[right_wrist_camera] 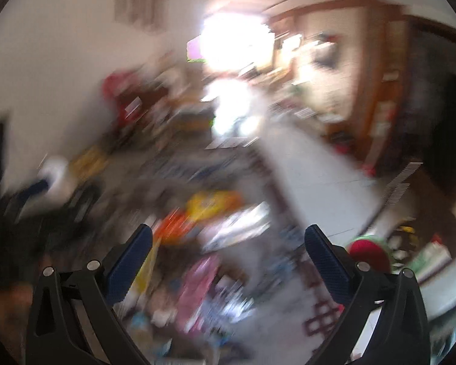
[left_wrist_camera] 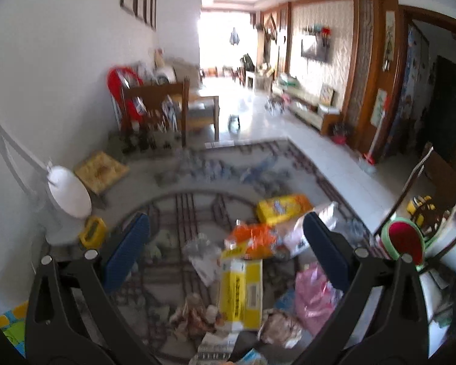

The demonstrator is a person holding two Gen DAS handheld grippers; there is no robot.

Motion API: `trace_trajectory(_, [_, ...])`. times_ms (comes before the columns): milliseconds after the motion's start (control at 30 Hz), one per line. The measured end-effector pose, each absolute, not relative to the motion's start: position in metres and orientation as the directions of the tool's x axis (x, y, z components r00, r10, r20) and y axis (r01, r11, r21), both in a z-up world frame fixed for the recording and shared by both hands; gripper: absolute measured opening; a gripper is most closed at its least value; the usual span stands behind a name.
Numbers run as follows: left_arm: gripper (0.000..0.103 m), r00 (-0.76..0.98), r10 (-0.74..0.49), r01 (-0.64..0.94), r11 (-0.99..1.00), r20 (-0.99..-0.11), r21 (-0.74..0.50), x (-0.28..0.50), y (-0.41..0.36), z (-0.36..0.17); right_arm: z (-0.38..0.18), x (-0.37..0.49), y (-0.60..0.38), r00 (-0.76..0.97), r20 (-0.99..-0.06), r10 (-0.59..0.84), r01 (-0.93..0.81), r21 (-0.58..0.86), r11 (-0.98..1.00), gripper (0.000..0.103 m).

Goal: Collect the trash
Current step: 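Grasp the white milk carton with the right tool while the left tool grasps the yellow box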

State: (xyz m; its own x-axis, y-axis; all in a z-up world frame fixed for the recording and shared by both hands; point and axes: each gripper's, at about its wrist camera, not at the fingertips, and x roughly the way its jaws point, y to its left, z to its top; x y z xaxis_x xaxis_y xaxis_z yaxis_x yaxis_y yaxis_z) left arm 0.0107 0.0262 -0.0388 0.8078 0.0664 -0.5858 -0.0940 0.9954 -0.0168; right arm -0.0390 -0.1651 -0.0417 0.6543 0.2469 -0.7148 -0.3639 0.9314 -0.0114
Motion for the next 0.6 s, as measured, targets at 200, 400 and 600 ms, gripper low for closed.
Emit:
trace_trajectory(200, [0.099,0.743,0.052,-0.081,0.997,-0.667,-0.013,0.017,0.05,-0.068,-0.138,-0.075,-0.115,0.288,-0.913,0.287,-0.736,-0.02,0.677,0.096])
trace_trajectory(400, [0.099,0.702,0.018,-0.052,0.998,-0.711,-0.026,0.019,0.066,-0.086,-0.218,-0.104,-0.084,0.062,-0.986,0.157,-0.914,0.007,0.405,0.096])
trace_trajectory(600, [0.099,0.695,-0.014,-0.055,0.996,-0.719,-0.072,0.019,0.077,-0.097,-0.254,-0.111,-0.07,-0.001,-0.999,0.045,-0.961,0.013,0.278,0.087])
